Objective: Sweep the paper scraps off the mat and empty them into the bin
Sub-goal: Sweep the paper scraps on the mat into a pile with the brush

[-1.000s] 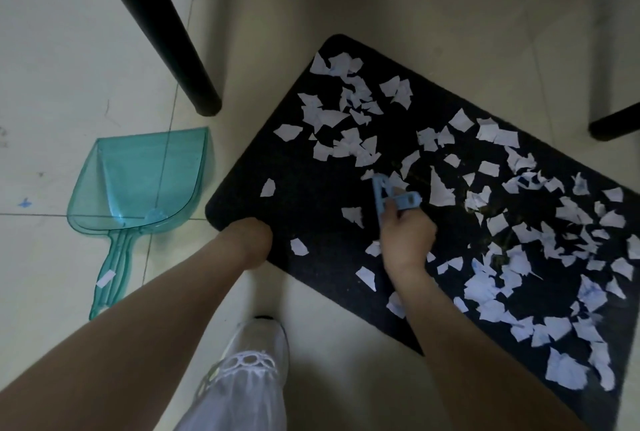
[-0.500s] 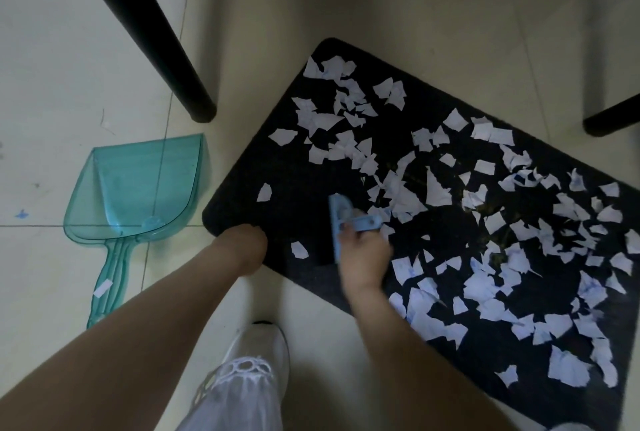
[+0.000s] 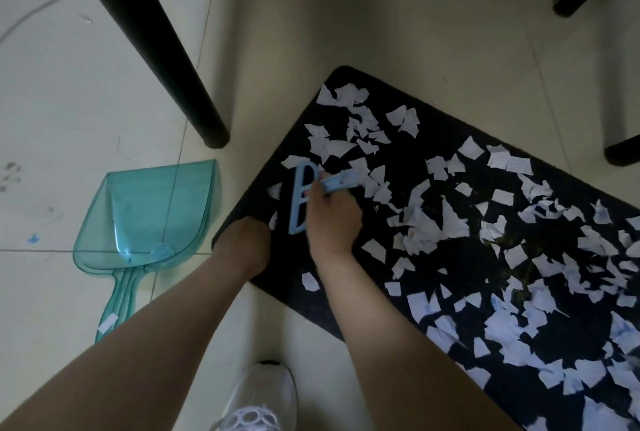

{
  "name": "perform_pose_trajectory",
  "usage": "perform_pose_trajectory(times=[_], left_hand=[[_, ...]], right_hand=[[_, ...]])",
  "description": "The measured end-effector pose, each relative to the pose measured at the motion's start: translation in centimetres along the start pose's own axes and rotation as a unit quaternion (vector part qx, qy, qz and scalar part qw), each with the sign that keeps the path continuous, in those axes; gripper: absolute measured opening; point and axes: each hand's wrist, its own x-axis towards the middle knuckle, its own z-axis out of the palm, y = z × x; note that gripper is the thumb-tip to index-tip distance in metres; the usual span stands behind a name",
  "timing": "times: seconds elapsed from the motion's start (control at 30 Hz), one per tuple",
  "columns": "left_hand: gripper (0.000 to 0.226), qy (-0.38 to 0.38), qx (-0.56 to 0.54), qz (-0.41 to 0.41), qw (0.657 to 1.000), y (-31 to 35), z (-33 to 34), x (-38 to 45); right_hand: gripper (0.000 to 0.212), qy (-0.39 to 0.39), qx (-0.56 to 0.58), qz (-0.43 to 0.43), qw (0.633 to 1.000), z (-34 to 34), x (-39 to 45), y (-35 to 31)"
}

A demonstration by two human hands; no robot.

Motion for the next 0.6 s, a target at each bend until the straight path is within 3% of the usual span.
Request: perform_pose_trajectory(times=[0.17, 0.37, 0.5, 0.6], left_hand=[[0.029, -0.022, -0.011, 0.009, 1.000, -0.6, -1.2, 1.7], [0.024, -0.030, -0.026, -0.010, 0.999, -0.7, -1.5, 2.5], [0.035, -0.017, -0.051, 0.000, 0.999, -1.0, -2.0, 2.9], [0.030, -0.019, -0.086, -0.007, 0.996, -1.1, -1.5, 3.3]], right_hand=[[0.029, -0.052, -0.102, -0.020, 0.993, 3.5, 3.5, 0.9], [0.031, 0.126, -0.167, 0.045, 0.977, -4.6, 6.2, 4.3], [0.020, 0.248, -0.123, 0.049, 0.960, -8.3, 4.9, 3.5], [0.011, 0.196, -0.007, -0.005, 0.981, -6.4, 3.2, 0.8]])
